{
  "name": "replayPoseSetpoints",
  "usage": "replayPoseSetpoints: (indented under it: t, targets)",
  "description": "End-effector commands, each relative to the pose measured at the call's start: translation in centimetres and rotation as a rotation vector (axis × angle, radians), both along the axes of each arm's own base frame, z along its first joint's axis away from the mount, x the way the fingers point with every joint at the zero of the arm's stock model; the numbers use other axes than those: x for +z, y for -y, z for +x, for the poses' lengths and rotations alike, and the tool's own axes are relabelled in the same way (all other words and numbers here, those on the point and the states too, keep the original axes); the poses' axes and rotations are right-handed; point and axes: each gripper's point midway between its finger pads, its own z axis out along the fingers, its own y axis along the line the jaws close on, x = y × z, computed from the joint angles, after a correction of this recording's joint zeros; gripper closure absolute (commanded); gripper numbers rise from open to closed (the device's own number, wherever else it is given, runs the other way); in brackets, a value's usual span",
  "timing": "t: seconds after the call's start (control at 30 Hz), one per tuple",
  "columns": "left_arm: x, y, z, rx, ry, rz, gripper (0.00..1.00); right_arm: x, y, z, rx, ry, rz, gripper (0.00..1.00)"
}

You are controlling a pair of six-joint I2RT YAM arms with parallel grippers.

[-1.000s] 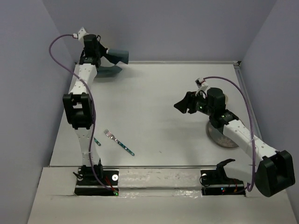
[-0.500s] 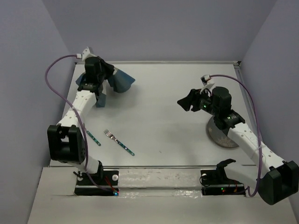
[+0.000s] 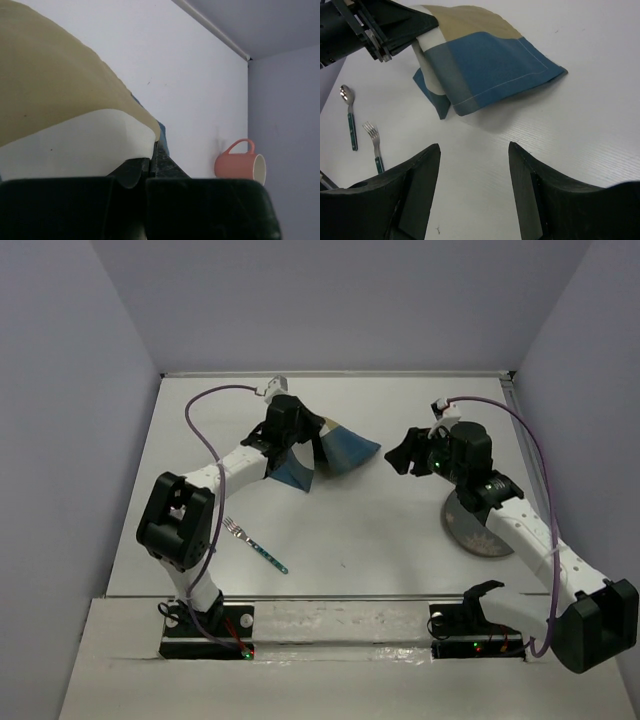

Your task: Set the dinner table for one person

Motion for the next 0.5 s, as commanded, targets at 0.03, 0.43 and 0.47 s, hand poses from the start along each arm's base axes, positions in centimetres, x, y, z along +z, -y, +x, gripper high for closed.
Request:
replayPoseSetpoints:
  t: [0.03,0.43,0.47]
  targets:
    - [8.4,1.6,2.3,0.108,0.21,-0.179,1.0,0.4,-0.1,1.5,-0.018,0.013,-0.04,0.36]
    - [13.2,1.5,0.9,0.138,0.371,-0.107,1.0,-2.7,-2.8,3.2,0.067,-0.066,0.003,0.23]
    - [14.4,0.9,0.5,0.151,0.395,-0.101,1.0,-2.5,-2.9,3.1,0.073,-0.057,0.008,0.23]
